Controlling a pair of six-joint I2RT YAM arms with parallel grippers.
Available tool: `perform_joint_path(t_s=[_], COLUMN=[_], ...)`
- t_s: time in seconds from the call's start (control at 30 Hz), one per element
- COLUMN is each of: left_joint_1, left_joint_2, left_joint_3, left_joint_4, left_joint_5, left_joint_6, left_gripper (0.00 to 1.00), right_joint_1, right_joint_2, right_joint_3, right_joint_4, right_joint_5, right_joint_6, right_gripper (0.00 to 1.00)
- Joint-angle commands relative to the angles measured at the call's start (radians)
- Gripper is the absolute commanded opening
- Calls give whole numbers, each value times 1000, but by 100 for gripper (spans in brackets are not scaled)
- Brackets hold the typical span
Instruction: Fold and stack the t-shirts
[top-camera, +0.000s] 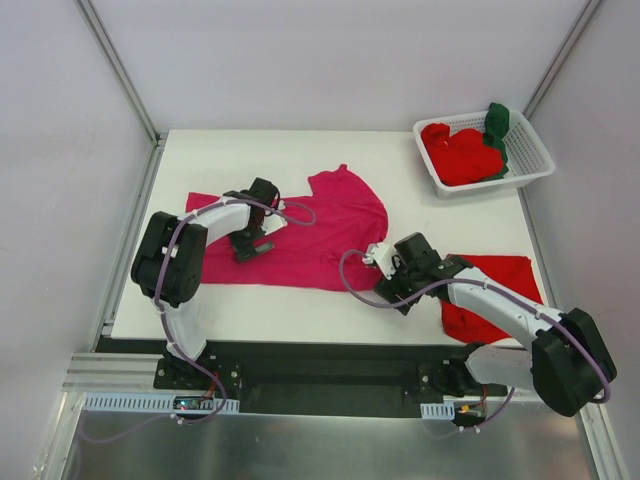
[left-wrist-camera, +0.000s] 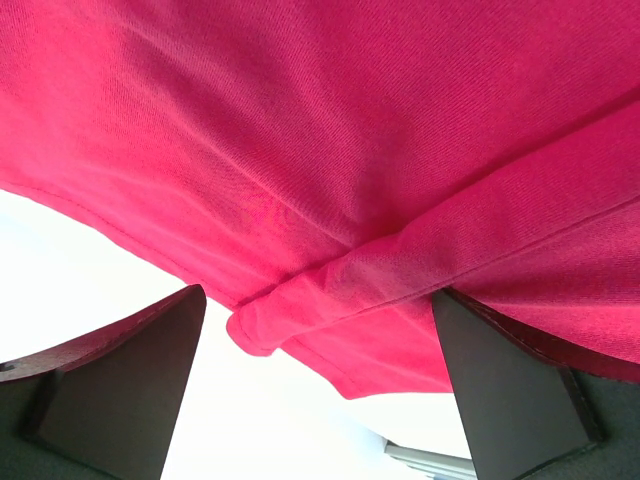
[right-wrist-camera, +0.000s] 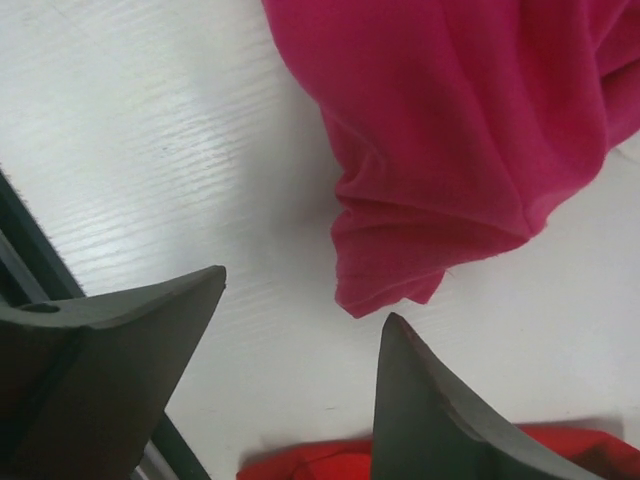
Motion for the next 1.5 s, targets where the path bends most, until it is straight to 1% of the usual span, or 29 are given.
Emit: perform_joint_path(t_s=[0.0,0.03,0.1,0.13,0.17,0.2,0.23,0.27,0.3,0.33,0.37,0.4,0.43,0.47,0.53,0.63,0.7,0.77,0.83,0.93,1.0,1.33,1.47], left_joint_1=[-12,-12,-14,-14,-14,-14,-14,-14,-13,-12,-14,-14,-13,-12,-14,-14,-14,-14,-17,-16,-17,-17,-17], left_joint_2=[30,24,17,15,15,13,12,12,10,9,7,7,6,4,4,3,1,1,0,-3,-2,-11,-16], left_joint_3=[-57,-63,-67,-72,-73,-75,-76,-78,-78,-80,-81,-83,-84,-84,-84,-86,-87,-87,-90,-96,-98,-92,-98], left_joint_4=[24,24,24,24,24,24,24,24,24,24,24,24,22,24,25,24,24,24,24,25,25,25,25], left_joint_5=[70,68,65,64,64,62,62,60,60,60,60,60,63,64,64,64,67,67,67,67,68,70,70], left_joint_6=[-29,-29,-26,-24,-23,-23,-23,-21,-21,-21,-18,-18,-17,-17,-17,-17,-17,-18,-18,-15,-15,-11,-11], left_gripper=[99,99,99,99,99,99,99,99,99,99,99,99,99,99,99,99,99,99,99,99,99,99,99], right_joint_1=[14,16,19,23,25,33,36,39,43,45,46,51,53,53,56,60,62,65,65,66,66,60,31], right_joint_2=[-13,-10,-14,-16,-13,-11,-11,-10,-8,-8,-7,-5,-2,0,-2,3,4,7,10,6,3,-63,-86], right_joint_3=[-5,-3,3,4,4,7,8,9,8,8,8,8,6,4,1,1,1,0,1,6,6,-14,-23], right_joint_4=[70,70,73,81,81,81,81,81,82,79,79,79,82,84,85,92,95,99,96,83,72,-48,-89], right_joint_5=[87,90,90,90,90,90,89,89,90,89,87,87,92,90,90,99,99,105,107,113,145,171,170], right_joint_6=[19,17,22,22,23,26,26,25,25,23,22,22,22,20,17,14,11,11,6,-1,-11,-77,-118], right_gripper=[66,56,54,45,41,40,34,25,21,19,20,23,30,30,24,25,23,9,1,1,1,1,1])
